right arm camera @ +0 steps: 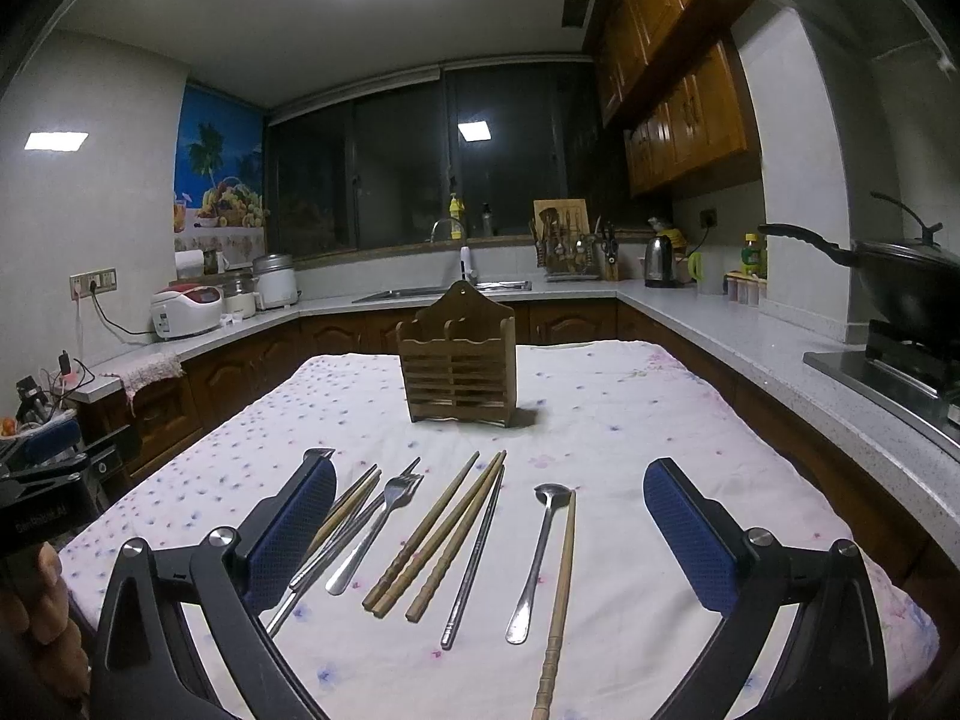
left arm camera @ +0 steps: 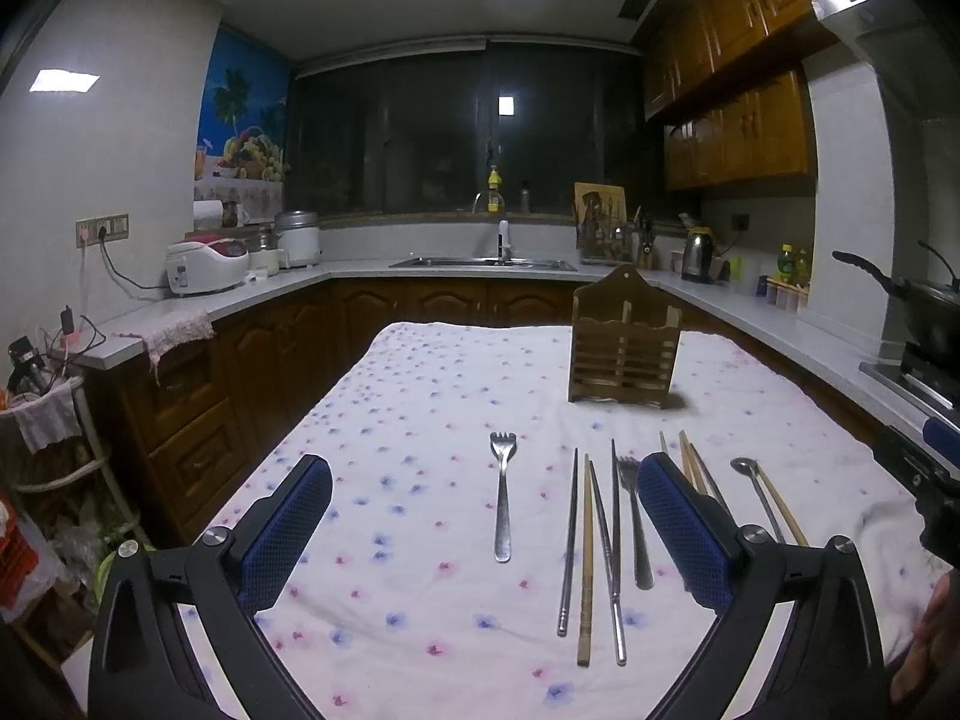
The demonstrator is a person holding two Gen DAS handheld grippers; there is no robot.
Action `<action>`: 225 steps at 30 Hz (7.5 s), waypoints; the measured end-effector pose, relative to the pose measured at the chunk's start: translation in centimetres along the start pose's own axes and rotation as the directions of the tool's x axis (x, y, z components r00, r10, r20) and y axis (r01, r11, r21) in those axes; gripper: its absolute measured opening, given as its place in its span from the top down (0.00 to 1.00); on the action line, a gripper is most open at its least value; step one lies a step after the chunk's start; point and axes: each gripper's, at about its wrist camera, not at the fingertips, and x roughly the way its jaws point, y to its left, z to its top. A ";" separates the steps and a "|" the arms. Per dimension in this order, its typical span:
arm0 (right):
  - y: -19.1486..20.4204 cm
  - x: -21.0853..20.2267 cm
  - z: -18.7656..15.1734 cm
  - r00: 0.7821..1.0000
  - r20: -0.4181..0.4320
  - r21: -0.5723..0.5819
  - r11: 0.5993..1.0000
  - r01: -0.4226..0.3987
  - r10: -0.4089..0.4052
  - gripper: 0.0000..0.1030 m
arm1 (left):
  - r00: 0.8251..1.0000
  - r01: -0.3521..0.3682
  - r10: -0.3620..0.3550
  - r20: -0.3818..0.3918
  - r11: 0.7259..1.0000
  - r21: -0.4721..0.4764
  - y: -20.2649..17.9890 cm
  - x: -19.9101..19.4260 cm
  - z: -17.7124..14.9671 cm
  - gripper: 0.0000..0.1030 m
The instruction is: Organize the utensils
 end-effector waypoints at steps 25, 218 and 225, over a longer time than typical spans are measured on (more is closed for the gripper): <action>-0.8 4.9 1.4 0.986 -0.165 0.054 0.998 -0.024 0.033 0.01 | 0.924 0.056 -0.020 -0.382 0.995 0.083 0.0 7.7 2.4 0.01; -9.0 28.9 14.1 0.982 -0.078 0.407 0.904 -0.128 0.174 0.08 | 0.976 0.169 -0.190 -0.102 0.968 -0.188 2.0 33.9 14.9 0.01; -7.7 23.0 12.3 0.975 -0.132 0.345 0.931 -0.122 0.176 0.08 | 0.973 0.139 -0.165 -0.164 0.977 -0.160 4.4 26.9 12.2 0.01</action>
